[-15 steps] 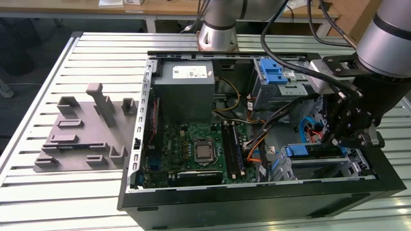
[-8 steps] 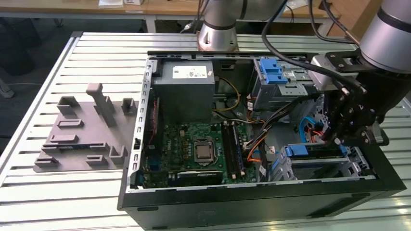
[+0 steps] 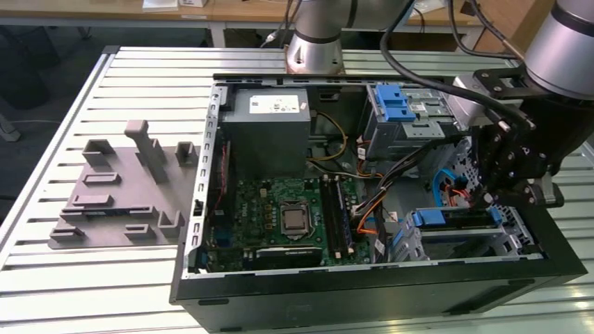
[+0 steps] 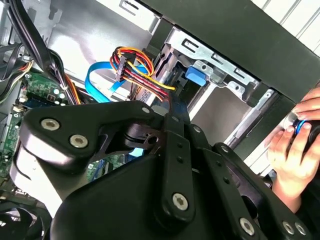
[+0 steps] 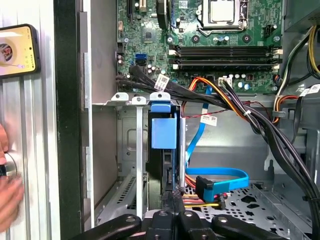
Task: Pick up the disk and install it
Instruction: 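Insert the first disk wire, then insert the second disk wire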
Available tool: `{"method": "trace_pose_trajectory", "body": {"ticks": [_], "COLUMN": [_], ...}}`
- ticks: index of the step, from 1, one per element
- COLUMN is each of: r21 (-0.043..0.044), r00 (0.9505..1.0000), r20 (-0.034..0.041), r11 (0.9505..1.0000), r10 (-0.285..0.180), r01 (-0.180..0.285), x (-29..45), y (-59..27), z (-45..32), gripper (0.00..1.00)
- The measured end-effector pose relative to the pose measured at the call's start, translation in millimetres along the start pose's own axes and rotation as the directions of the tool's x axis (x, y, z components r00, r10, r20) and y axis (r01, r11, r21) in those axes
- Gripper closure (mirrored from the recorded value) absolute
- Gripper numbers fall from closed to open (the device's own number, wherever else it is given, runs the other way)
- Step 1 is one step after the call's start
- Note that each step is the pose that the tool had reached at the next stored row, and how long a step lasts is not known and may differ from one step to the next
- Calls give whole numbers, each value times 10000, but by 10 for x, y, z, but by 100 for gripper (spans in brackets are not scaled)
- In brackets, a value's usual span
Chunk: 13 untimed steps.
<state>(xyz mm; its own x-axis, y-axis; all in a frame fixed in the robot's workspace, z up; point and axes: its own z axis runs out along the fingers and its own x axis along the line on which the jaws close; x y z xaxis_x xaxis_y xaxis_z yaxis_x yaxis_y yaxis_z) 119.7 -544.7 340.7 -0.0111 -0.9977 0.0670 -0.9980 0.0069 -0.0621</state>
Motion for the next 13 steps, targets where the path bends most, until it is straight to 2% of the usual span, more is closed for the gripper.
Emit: {"method": "trace_pose_trajectory", "body": {"ticks": [13], "r21": [-1], "r00": [10000], "r20": [-4], "r11": [10000], "r10": [0], "r01": [0], "x": [3], "y": [-3], "z": [-34], "gripper": [89]}}
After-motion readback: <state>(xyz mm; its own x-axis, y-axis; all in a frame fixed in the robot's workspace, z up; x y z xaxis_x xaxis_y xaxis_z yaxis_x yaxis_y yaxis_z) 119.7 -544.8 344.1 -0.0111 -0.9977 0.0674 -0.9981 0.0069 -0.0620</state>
